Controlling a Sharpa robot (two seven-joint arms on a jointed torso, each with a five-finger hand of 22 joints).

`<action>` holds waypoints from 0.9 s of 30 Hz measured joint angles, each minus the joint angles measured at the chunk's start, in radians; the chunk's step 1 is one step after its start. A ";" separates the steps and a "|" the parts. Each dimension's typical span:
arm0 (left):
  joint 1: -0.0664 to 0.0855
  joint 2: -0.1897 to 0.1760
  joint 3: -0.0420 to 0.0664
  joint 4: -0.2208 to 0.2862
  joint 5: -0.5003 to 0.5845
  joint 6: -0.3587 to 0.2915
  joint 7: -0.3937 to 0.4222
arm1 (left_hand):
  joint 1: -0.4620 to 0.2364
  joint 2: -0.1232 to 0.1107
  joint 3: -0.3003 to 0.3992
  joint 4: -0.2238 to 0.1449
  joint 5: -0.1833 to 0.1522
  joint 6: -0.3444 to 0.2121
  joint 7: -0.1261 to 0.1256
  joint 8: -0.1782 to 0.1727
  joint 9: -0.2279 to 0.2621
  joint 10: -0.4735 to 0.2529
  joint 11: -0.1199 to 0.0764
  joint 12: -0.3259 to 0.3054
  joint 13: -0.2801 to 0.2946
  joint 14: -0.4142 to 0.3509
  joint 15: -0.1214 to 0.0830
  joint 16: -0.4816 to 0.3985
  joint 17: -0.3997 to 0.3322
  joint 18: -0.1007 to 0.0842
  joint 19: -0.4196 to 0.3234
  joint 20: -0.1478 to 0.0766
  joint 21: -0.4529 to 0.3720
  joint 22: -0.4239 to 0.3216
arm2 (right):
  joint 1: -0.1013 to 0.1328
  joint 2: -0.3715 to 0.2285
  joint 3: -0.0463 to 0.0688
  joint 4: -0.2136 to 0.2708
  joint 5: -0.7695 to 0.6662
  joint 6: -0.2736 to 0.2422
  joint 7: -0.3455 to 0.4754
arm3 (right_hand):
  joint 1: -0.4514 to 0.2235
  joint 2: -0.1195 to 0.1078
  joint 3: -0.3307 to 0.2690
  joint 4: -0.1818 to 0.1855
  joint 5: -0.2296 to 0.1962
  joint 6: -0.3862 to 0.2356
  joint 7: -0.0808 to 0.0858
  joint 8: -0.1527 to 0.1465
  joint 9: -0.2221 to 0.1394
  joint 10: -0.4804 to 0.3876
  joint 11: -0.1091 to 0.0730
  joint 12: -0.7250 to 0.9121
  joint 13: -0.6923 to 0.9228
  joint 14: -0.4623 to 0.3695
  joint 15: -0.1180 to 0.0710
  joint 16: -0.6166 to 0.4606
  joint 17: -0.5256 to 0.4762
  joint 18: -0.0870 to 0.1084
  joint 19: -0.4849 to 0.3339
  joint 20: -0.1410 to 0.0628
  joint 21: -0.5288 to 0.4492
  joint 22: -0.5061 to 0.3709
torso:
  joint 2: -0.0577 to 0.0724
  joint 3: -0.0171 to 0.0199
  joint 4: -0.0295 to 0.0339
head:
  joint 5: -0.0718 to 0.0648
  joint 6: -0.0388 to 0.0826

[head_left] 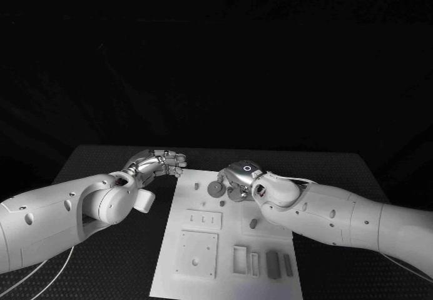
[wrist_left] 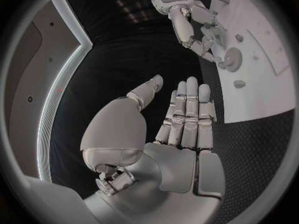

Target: Assemble the parts on the task board

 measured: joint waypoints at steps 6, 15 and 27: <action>0.000 -0.004 0.000 0.001 0.000 0.000 0.000 | 0.000 0.000 0.000 0.000 0.000 -0.003 0.003 0.000 0.000 0.000 0.000 0.000 0.001 0.000 0.000 0.000 0.000 0.000 0.000 0.000 0.000 0.000 | 0.001 -0.036 0.007 0.025 0.031 -0.023 0.010 | -0.004 0.004 0.003 -0.003 0.016 -0.002 -0.002 0.000 -0.001 0.000 0.000 0.000 0.000 0.000 0.000 -0.004 0.002 0.000 0.000 0.000 0.000 0.000 | 0.000 0.0002 -0.0012 | 0.000 0.001; 0.000 -0.004 0.000 0.001 0.000 0.000 0.000 | 0.000 0.000 0.000 0.000 0.000 -0.004 0.004 0.000 0.000 0.000 0.000 0.000 0.001 0.000 0.000 0.000 0.001 0.000 0.000 0.000 0.004 0.000 | 0.001 -0.063 0.011 0.031 0.071 -0.037 0.024 | -0.004 0.004 0.005 -0.006 0.016 -0.002 -0.003 0.003 -0.002 -0.005 0.005 0.000 0.000 0.000 0.000 -0.004 0.002 0.000 0.000 0.000 0.000 0.000 | 0.000 0.0010 -0.0016 | -0.003 0.005; 0.000 -0.011 0.000 -0.006 0.000 0.001 0.001 | 0.000 0.000 0.000 -0.005 0.000 -0.004 0.004 0.000 0.002 0.009 -0.002 0.000 0.003 0.004 0.003 -0.001 0.004 -0.001 0.000 0.000 0.004 0.000 | 0.011 -0.219 0.092 0.065 0.392 -0.079 0.212 | -0.062 -0.053 -0.151 0.018 -0.175 -0.011 0.007 0.014 -0.010 -0.005 0.005 0.000 -0.003 -0.005 0.006 -0.015 0.010 0.000 0.009 -0.007 -0.003 0.000 | -0.001 0.0017 -0.0049 | -0.013 0.016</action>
